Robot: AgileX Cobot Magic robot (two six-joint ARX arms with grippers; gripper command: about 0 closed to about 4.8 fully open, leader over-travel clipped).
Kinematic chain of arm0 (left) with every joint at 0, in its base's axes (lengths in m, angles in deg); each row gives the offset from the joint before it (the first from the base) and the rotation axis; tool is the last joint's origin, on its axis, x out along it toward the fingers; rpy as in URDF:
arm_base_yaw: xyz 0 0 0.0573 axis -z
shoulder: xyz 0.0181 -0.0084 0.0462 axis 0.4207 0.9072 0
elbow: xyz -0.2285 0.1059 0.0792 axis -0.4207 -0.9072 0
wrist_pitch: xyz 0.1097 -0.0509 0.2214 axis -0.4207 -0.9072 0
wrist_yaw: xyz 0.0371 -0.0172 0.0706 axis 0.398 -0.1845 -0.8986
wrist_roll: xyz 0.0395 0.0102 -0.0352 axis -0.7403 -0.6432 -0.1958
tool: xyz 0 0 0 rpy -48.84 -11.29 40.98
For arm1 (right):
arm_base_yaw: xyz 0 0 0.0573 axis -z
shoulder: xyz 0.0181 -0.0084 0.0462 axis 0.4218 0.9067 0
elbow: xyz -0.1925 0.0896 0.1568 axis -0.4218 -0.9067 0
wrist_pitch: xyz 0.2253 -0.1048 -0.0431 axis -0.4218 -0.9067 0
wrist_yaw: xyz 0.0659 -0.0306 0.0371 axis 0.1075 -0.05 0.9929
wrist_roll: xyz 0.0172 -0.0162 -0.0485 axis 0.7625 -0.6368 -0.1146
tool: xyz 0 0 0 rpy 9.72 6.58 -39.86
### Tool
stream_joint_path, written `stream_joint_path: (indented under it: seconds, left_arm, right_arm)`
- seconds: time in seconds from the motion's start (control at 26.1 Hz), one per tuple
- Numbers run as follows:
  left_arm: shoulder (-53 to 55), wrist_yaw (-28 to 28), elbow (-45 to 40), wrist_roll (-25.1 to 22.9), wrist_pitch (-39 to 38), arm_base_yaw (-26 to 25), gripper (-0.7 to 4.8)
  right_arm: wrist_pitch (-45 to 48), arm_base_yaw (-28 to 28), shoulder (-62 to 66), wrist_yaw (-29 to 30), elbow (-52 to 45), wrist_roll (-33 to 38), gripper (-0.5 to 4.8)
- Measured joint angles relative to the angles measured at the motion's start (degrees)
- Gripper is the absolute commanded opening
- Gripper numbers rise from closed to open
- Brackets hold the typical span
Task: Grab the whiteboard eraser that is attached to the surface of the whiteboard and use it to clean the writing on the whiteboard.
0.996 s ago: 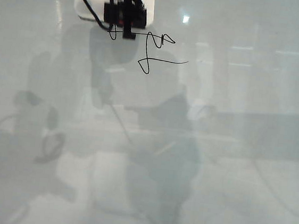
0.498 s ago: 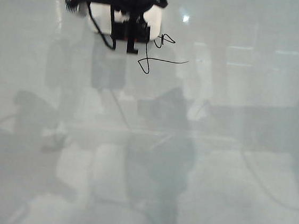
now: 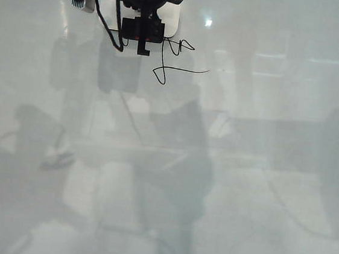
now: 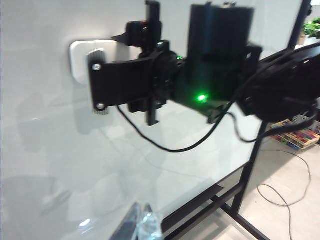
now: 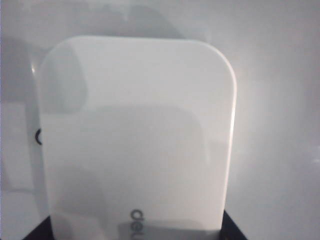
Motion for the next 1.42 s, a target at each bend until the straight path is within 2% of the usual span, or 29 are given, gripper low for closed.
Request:
stream_joint_path:
  seconds: [0.34, 0.61, 0.92, 1.15, 1.34, 1.42]
  left_arm:
    - [0.0, 0.0, 0.0, 0.0, 0.0, 0.0, -0.05]
    - [0.0, 0.0, 0.0, 0.0, 0.0, 0.0, -0.05]
    - [0.0, 0.0, 0.0, 0.0, 0.0, 0.0, -0.05]
    - [0.0, 0.0, 0.0, 0.0, 0.0, 0.0, -0.05]
    - [0.0, 0.0, 0.0, 0.0, 0.0, 0.0, -0.05]
    - [0.0, 0.0, 0.0, 0.0, 0.0, 0.0, -0.05]
  right_arm:
    - [3.6, -0.5, 2.9, -0.2, 0.6, 3.2, 2.51]
    - [-7.8, -1.3, 4.8, 0.5, 0.0, 8.5, 2.51]
    - [-9.5, -2.1, 2.3, -6.4, -0.4, 9.0, 2.51]
    - [-6.7, -4.0, -4.2, -9.4, 0.0, 13.8, 2.50]
    - [-8.5, -4.8, -7.5, -9.2, -10.3, 13.8, 2.37]
    - [-6.1, -4.6, -9.1, -9.3, -14.0, 13.7, 2.32]
